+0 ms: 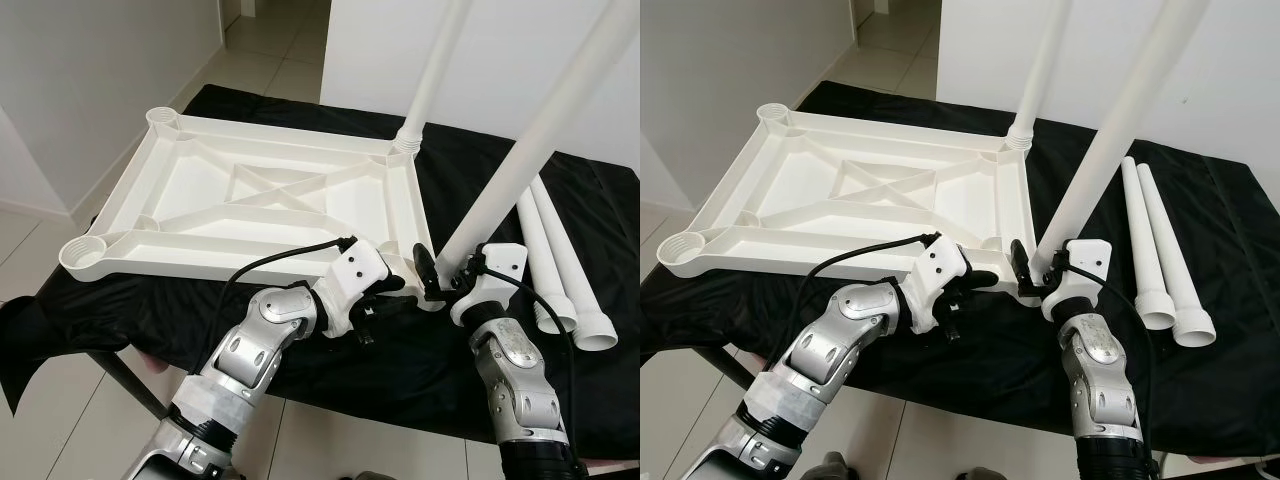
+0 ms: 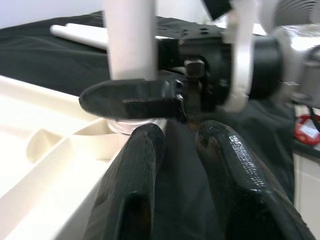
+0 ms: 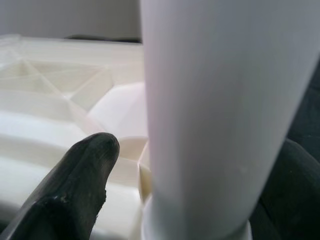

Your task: Building children table

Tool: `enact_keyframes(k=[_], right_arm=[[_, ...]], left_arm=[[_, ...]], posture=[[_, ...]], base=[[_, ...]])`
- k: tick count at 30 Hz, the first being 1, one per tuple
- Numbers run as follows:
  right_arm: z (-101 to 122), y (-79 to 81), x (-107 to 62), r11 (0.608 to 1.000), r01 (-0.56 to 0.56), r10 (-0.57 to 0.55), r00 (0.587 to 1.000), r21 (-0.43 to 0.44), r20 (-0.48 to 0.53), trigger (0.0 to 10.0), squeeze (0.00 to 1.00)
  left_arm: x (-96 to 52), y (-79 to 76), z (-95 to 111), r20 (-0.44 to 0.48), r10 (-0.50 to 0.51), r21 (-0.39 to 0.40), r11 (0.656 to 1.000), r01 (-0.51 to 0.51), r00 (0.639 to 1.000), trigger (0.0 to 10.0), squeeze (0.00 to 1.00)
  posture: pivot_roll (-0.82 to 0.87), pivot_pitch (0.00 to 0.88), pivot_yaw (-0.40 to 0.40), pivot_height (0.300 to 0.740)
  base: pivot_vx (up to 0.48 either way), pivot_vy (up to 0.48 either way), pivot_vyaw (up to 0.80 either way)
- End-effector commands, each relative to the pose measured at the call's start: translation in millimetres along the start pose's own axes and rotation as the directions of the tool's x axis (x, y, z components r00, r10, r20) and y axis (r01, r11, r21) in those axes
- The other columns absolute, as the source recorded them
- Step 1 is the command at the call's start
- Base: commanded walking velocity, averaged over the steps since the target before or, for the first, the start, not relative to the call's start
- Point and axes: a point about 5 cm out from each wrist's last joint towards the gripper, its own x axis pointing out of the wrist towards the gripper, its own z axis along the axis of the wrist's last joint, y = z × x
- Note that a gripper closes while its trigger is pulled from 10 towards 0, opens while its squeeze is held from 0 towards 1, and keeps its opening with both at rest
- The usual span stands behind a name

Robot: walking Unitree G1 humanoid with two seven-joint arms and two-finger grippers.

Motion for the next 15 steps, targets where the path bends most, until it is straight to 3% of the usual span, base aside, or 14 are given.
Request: enact_keyframes(k=[1, 11, 12, 15], right_arm=[[1.1, -3.2, 3.2, 0.998, -0.056, 0.056, 0.998, -0.021, 0.006, 10.0, 0.00], [-0.8, -19.1, 19.6, 0.973, -0.191, 0.186, 0.981, -0.128, -0.054, 10.0, 0.00], [-0.6, -20.8, 22.8, 0.969, -0.206, 0.199, 0.978, -0.136, -0.063, 8.5, 0.00], [-0.5, -21.8, 24.7, 0.966, -0.216, 0.208, 0.976, -0.140, -0.070, 8.5, 0.00]], left_arm=[[2.5, -1.0, 4.7, 0.008, 0.010, 0.013, 1.000, -0.011, 1.000, 10.0, 0.00], [7.0, -3.5, 2.4, 0.001, 0.000, 0.019, 1.000, 0.000, 1.000, 10.0, 0.00], [7.9, -4.1, -0.3, -0.006, 0.001, 0.017, 1.000, -0.001, 1.000, 10.0, 0.00], [8.4, -4.5, -2.2, -0.010, 0.001, 0.016, 1.000, -0.001, 1.000, 10.0, 0.00]], posture=[[0.04, 0.000, -0.049, 0.740], [0.04, 0.000, -0.050, 0.740], [0.05, 0.000, -0.050, 0.740], [0.05, 0.000, -0.050, 0.740]], base=[[0.000, 0.000, 0.00], [0.000, 0.000, 0.00], [0.000, 0.000, 0.00], [0.000, 0.000, 0.00]])
